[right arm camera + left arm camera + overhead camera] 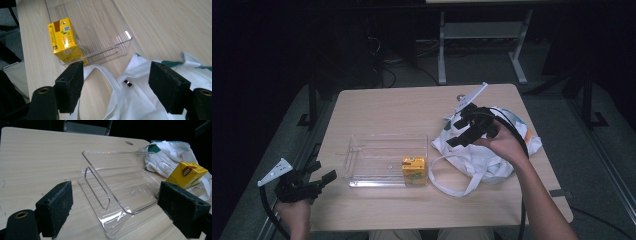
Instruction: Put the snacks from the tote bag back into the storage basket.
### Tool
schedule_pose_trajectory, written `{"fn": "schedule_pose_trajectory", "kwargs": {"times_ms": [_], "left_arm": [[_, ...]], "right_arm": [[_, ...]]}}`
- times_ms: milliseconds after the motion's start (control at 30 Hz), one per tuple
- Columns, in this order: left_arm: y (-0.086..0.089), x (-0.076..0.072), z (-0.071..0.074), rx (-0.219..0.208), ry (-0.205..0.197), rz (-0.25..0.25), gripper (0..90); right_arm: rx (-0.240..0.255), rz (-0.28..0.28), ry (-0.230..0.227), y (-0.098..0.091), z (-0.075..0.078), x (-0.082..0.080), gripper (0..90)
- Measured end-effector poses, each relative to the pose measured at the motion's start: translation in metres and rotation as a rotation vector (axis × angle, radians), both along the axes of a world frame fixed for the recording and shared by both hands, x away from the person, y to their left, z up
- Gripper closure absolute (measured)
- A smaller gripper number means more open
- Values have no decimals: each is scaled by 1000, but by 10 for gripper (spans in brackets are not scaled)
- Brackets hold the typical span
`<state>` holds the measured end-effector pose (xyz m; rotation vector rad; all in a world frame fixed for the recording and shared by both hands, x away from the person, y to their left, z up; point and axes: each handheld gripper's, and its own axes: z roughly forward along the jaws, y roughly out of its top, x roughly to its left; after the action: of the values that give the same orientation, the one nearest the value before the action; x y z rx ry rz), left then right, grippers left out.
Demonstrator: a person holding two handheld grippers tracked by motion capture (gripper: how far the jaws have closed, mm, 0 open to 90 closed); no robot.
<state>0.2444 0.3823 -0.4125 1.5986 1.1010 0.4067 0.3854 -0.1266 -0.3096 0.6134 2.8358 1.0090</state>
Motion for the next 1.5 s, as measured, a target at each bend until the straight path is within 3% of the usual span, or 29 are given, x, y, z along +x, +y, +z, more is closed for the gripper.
{"fn": "schedule_pose_trajectory", "kwargs": {"times_ms": [667, 1033, 1500], "left_arm": [[-5, 2, -1, 16, 10, -14, 126], [-4, 1, -1, 12, 14, -12, 126], [-6, 2, -3, 4, 18, -18, 126]], "right_arm": [[48, -124, 15, -57, -16, -16, 275], [55, -159, 14, -75, -17, -25, 273], [77, -199, 33, -95, -38, -37, 277]]}}
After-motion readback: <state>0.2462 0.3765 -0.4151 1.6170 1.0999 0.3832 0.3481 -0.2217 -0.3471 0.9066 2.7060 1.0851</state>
